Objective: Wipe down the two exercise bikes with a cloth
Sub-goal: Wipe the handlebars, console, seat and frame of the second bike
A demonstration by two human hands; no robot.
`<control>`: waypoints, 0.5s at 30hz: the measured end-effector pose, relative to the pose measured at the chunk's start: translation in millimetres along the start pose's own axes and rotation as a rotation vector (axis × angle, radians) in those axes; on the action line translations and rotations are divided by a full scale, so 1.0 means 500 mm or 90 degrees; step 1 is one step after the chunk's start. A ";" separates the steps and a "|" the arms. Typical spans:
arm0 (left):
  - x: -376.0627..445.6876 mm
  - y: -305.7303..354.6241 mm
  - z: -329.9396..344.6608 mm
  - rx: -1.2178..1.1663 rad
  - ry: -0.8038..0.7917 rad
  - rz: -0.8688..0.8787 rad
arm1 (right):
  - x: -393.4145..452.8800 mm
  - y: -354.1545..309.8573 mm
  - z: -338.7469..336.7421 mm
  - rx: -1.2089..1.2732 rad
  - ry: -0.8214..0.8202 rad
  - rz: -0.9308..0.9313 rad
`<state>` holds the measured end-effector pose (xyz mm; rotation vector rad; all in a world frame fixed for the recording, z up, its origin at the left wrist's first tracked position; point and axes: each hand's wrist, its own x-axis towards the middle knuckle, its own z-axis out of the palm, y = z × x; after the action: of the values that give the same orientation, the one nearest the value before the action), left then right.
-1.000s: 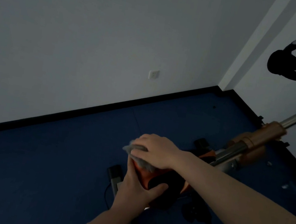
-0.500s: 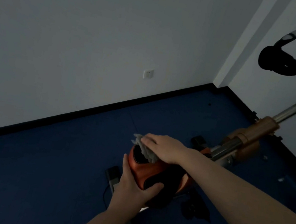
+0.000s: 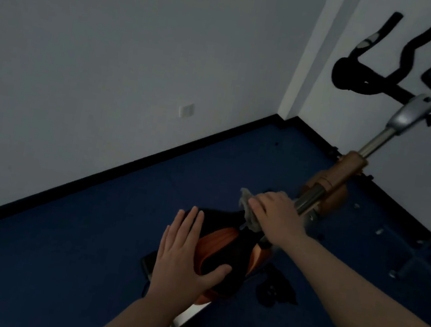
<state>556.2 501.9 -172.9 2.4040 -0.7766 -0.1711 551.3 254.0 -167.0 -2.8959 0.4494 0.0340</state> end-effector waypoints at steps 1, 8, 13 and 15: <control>0.000 -0.001 0.001 -0.010 -0.001 0.002 | -0.007 -0.009 0.011 0.035 0.034 0.041; 0.006 -0.032 -0.023 -0.042 -0.006 0.093 | -0.073 -0.132 0.048 0.244 0.073 0.318; 0.013 -0.055 -0.044 -0.151 0.000 0.141 | -0.145 -0.224 0.065 0.364 0.111 0.371; 0.015 -0.059 -0.047 -0.193 -0.007 0.144 | -0.170 -0.251 0.064 0.401 0.121 0.387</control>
<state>583.9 528.7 -170.8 2.0175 -0.9473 -0.1965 508.8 402.8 -168.0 -2.0707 1.1236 -0.2437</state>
